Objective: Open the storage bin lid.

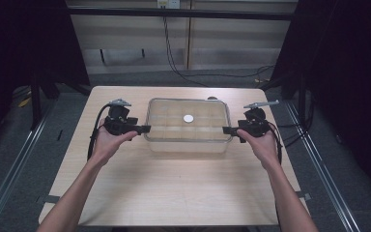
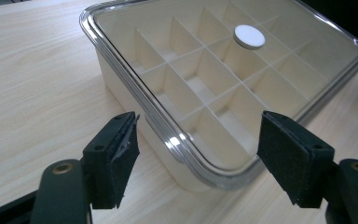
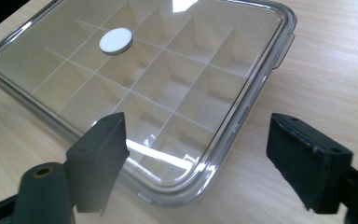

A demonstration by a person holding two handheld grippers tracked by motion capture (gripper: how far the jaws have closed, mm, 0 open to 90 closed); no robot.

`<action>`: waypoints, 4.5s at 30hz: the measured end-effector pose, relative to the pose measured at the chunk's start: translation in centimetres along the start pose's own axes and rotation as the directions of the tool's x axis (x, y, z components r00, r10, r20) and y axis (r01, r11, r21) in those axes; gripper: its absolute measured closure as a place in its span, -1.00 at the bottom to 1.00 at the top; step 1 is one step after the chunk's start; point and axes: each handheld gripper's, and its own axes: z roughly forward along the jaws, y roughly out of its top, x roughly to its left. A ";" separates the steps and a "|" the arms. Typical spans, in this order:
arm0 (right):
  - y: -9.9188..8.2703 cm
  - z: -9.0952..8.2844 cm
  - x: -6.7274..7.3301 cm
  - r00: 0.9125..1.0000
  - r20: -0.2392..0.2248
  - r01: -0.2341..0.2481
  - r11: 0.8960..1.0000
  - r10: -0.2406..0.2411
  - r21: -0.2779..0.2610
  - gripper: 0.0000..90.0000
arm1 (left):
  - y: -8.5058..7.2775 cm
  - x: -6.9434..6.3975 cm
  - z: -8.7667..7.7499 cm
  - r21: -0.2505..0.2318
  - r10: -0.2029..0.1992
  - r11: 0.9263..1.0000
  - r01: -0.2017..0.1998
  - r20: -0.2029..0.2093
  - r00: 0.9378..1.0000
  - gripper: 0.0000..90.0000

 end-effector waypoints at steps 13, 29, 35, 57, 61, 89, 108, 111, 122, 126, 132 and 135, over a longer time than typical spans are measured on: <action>0.8 3.2 -1.2 0.998 -0.037 -0.047 0.996 0.050 0.074 -0.58 | 0.9 0.7 2.9 0.095 -0.034 0.995 0.032 0.018 0.999 -0.45; 1.0 5.1 -1.0 0.997 -0.036 -0.067 0.990 0.072 0.127 -0.64 | 1.3 0.7 4.5 0.114 -0.037 0.993 0.036 0.011 0.999 -0.48; 1.3 5.9 -1.0 0.996 -0.032 -0.078 0.990 0.082 0.122 -0.76 | 1.2 1.2 5.4 0.129 -0.059 0.990 0.053 0.040 0.997 -0.54; 1.4 7.1 -0.8 0.995 0.016 -0.104 0.992 0.103 0.073 -0.85 | 1.3 1.3 5.9 0.108 -0.087 0.991 0.082 0.036 0.996 -0.52; 1.3 7.1 -0.7 0.994 0.024 -0.106 0.993 0.105 0.057 -0.84 | 1.2 1.3 5.8 0.091 -0.081 0.993 0.078 0.030 0.996 -0.47; 1.3 5.0 -0.7 0.991 -0.005 -0.136 0.988 0.136 -0.072 -0.72 | 1.0 1.0 5.0 0.017 -0.045 0.999 0.044 0.023 0.999 -0.27; 1.4 3.4 -0.8 0.988 0.064 -0.129 0.983 0.138 -0.129 -0.03 | 1.2 0.8 3.7 -0.051 -0.036 0.998 0.036 0.012 0.999 0.04; 1.3 3.0 -1.0 0.987 0.050 -0.142 0.979 0.151 -0.147 0.06 | 1.3 0.8 3.3 -0.062 -0.028 0.998 0.028 0.010 1.000 0.09; 1.2 1.5 -0.9 0.992 0.026 -0.117 0.976 0.124 -0.186 0.22 | 1.2 0.2 2.1 -0.099 0.005 0.995 -0.006 -0.015 1.000 0.25; 1.1 1.2 -1.0 0.992 0.014 -0.123 0.972 0.129 -0.201 0.27 | 1.1 -0.2 1.8 -0.134 0.016 0.991 -0.022 -0.043 0.999 0.29; 0.8 0.6 -1.1 0.992 -0.013 -0.123 0.967 0.123 -0.223 0.35 | 1.0 -0.1 1.4 -0.146 0.003 0.989 -0.006 -0.021 1.000 0.35; 0.8 0.3 -1.1 0.992 -0.027 -0.124 0.964 0.121 -0.234 0.38 | 1.0 -0.1 1.1 -0.159 0.011 0.987 -0.014 -0.017 1.000 0.40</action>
